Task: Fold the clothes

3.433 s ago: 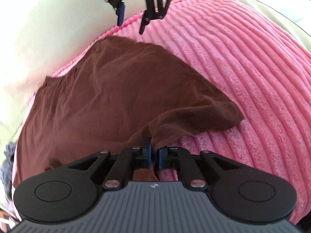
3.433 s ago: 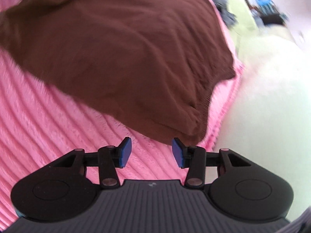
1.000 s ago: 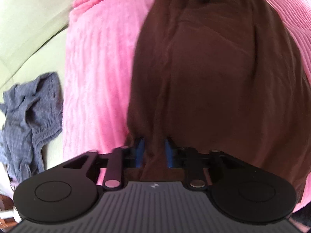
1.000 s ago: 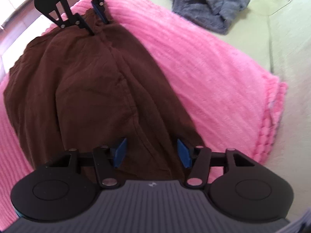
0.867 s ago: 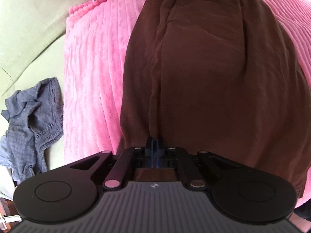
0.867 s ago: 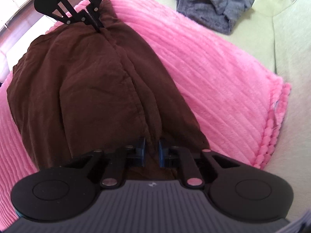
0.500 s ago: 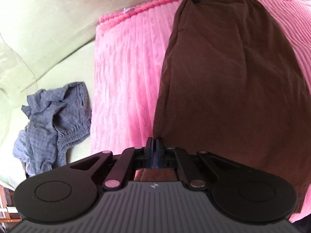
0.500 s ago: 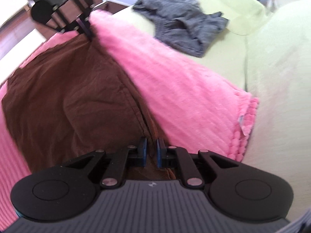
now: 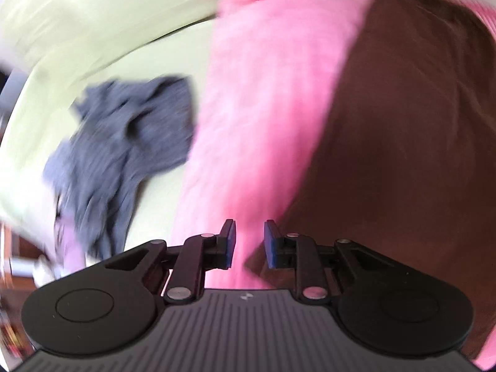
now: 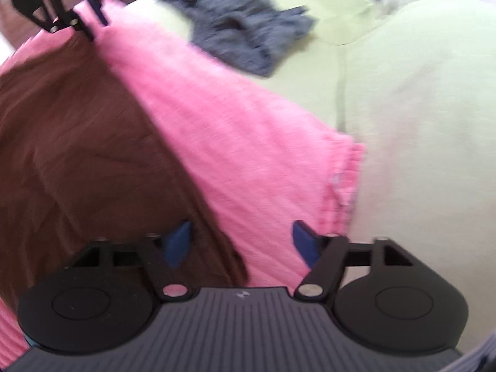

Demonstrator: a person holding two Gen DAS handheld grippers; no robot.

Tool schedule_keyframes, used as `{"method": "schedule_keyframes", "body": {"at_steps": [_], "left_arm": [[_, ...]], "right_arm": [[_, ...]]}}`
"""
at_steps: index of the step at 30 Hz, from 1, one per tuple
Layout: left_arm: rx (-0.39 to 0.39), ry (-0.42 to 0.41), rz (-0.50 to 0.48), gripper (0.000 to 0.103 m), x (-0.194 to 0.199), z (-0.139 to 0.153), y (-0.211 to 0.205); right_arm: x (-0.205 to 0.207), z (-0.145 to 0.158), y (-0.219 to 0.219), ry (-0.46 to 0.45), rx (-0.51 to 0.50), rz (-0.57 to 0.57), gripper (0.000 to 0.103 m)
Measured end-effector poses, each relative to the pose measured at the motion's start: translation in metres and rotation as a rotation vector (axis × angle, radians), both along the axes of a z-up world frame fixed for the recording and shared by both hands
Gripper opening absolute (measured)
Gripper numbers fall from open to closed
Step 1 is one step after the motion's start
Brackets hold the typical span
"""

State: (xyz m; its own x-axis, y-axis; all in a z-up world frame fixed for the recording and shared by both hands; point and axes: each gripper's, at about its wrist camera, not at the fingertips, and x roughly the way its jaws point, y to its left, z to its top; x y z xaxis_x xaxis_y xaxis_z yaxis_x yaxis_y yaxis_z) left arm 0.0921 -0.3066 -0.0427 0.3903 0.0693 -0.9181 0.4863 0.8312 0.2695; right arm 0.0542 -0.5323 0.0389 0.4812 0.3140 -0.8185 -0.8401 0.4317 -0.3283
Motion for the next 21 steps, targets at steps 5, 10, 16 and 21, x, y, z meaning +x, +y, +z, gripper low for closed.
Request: {"method": "schedule_keyframes", "body": {"at_steps": [5,10,16,21], "left_arm": [[-0.147,0.032,0.04,0.028,-0.045,0.013,-0.024],[-0.244,0.124,0.034,0.033,-0.1,-0.02,-0.068],[-0.131,0.036,0.119,0.037,-0.117,-0.041,-0.06],[-0.107,-0.057,0.288,0.036,-0.129,0.001,-0.019]], "right_arm": [[-0.043,0.02,-0.041,0.054,0.232,-0.223,0.06],[-0.087,-0.023,-0.055,0.233,0.302,-0.311,0.014],[-0.07,-0.072,-0.061,0.108,0.24,-0.477,0.003],[-0.112,-0.035,-0.058,0.019,0.295,-0.478,0.035]]}}
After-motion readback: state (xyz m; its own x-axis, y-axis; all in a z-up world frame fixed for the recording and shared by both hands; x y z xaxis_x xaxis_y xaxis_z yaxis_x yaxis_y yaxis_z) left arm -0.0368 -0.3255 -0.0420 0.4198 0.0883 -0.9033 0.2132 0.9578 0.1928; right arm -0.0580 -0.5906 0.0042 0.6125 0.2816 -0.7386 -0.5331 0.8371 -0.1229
